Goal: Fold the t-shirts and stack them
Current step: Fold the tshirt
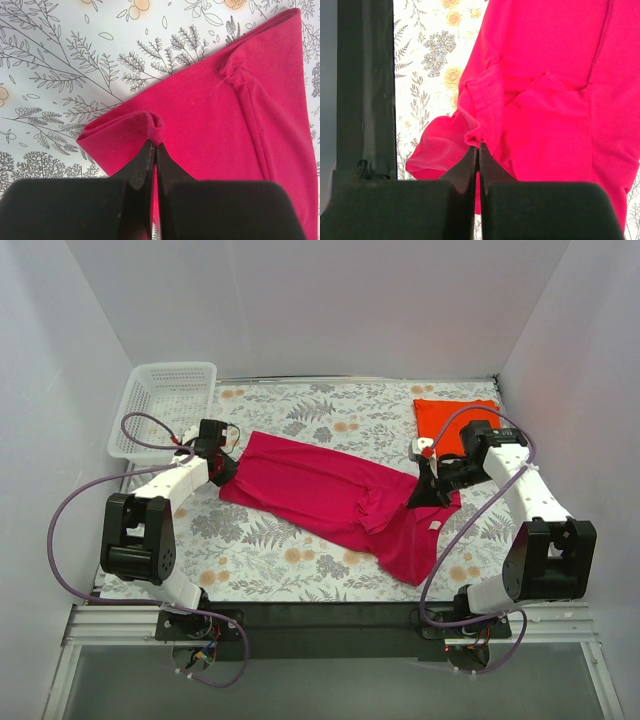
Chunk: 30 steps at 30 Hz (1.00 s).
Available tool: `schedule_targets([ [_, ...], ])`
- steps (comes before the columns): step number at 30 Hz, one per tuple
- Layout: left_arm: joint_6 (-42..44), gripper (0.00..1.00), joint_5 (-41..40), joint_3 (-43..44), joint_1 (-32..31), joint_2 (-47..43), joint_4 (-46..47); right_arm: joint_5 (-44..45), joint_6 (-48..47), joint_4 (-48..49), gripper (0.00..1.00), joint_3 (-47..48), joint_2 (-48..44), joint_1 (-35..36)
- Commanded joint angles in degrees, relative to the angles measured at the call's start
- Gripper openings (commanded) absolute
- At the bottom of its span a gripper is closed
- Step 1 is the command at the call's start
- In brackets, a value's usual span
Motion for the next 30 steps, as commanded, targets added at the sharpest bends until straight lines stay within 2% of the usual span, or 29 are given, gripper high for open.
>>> schedule_targets([
  [1, 0.8, 0.0, -0.4, 1.6, -0.6, -1.0, -0.8, -3.5, -2.7, -1.4, 0.01, 1.1, -0.1, -0.2],
  [9, -3.2, 0.0, -0.1, -7.6, -1.0, -14.4, -4.7, -2.8, -9.1, -3.5, 0.01, -3.6, -7.1, 1.1],
  [15, -5.2, 0.0, -1.4, -13.5, -0.9, -18.9, -7.1, -2.4, -6.7, -3.3, 0.01, -5.4, -11.7, 8.7],
  [22, -5.5, 0.0, -3.0, -10.0, -0.9, -13.9, -7.4, -2.9, -3.0, -2.4, 0.01, -1.6, -7.3, 9.6],
  [30, -3.7, 0.0, -4.2, -3.7, -0.4, -7.9, -6.0, -0.4, 0.2, 0.4, 0.01, 4.2, -2.6, 1.9],
])
